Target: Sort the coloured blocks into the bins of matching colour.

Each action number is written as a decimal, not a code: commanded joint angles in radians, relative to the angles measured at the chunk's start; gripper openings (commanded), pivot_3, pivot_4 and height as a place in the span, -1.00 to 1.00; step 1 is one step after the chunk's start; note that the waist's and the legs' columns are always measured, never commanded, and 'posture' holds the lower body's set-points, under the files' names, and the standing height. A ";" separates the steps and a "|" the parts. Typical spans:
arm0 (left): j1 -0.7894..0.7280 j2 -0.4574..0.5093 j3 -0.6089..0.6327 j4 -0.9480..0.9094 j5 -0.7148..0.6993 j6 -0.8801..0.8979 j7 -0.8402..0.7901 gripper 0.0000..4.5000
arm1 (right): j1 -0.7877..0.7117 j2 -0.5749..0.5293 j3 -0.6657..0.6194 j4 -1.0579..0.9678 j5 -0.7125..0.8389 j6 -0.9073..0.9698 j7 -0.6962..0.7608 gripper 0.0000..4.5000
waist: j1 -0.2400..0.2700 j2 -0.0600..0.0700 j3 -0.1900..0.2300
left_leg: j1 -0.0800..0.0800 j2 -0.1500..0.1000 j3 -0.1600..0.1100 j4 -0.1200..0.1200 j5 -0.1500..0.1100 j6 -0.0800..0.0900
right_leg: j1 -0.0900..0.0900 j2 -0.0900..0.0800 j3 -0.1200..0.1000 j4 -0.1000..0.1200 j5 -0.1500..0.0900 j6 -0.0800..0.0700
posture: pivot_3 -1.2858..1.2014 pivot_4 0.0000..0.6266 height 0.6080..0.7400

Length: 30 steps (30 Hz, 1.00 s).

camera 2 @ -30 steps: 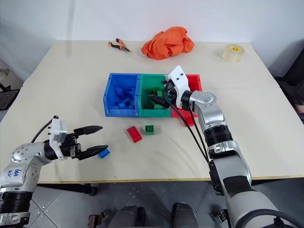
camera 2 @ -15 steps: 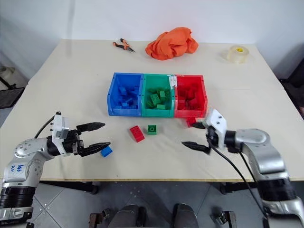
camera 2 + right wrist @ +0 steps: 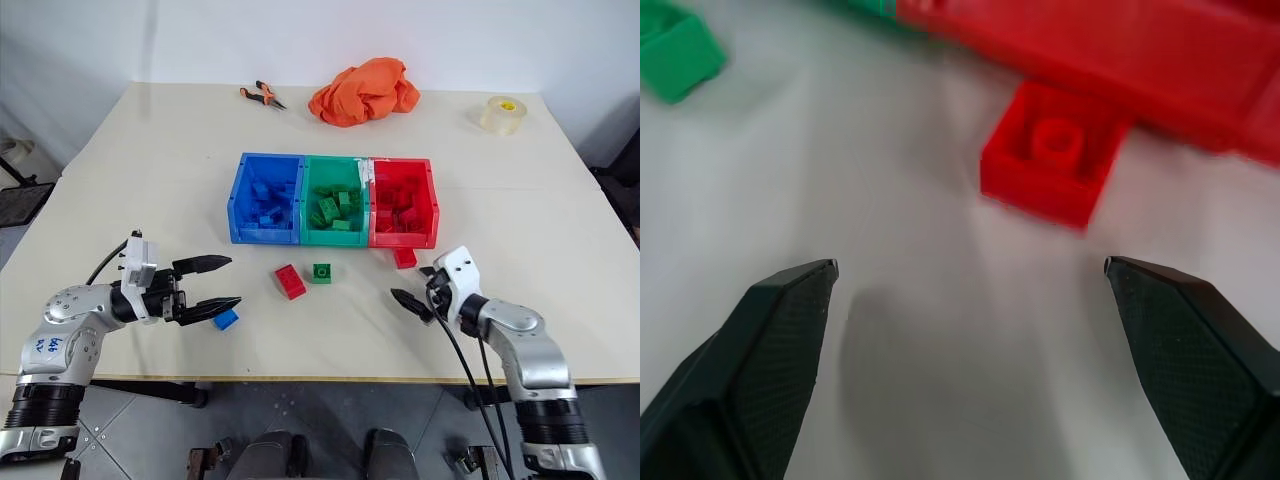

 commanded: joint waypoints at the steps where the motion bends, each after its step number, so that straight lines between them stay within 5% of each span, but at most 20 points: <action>1: 0.005 0.007 0.018 -0.031 -0.015 -0.002 0.005 1.00 | -0.045 0.039 0.024 0.096 -0.045 -0.058 -0.053 0.99 | -0.002 0.000 0.000 | 0.000 0.000 0.000 0.000 0.000 0.000 | 0.000 0.000 0.000 0.000 0.000 0.000 | 0.03 -0.52 1.00; 8: 0.027 0.007 0.034 -0.041 -0.013 -0.015 0.019 1.00 | -0.121 0.098 0.042 0.230 -0.083 -0.143 -0.083 0.91 | -0.011 0.000 0.000 | 0.001 0.001 0.000 0.000 0.000 0.000 | 0.000 0.001 0.000 0.002 0.000 0.000 | 0.03 -0.52 1.00; 16: 0.080 0.000 0.044 -0.102 -0.026 -0.005 0.047 1.00 | -0.023 0.055 0.018 0.019 -0.026 -0.066 -0.033 -0.15 | -0.013 0.000 0.000 | 0.001 0.001 -0.002 0.000 0.000 0.000 | 0.000 0.000 0.002 0.004 0.000 0.000 | 0.03 -0.52 1.00; 22: 0.087 0.000 0.045 -0.107 -0.031 0.001 0.055 1.00 | -0.021 0.001 -0.040 -0.189 0.077 0.044 -0.011 -0.18 | -0.007 0.001 0.000 | 0.000 0.001 -0.001 0.000 0.000 0.000 | 0.000 -0.001 0.008 0.002 0.000 0.000 | 0.03 -0.52 1.00; 30: 0.051 -0.006 0.028 -0.081 -0.024 0.003 0.043 1.00 | -0.353 -0.004 -0.044 0.146 0.013 -0.071 -0.043 -0.18 | -0.018 0.001 0.000 | 0.000 0.001 -0.001 0.000 0.000 0.000 | -0.002 0.000 0.009 0.004 0.000 -0.001 | 0.03 -0.52 1.00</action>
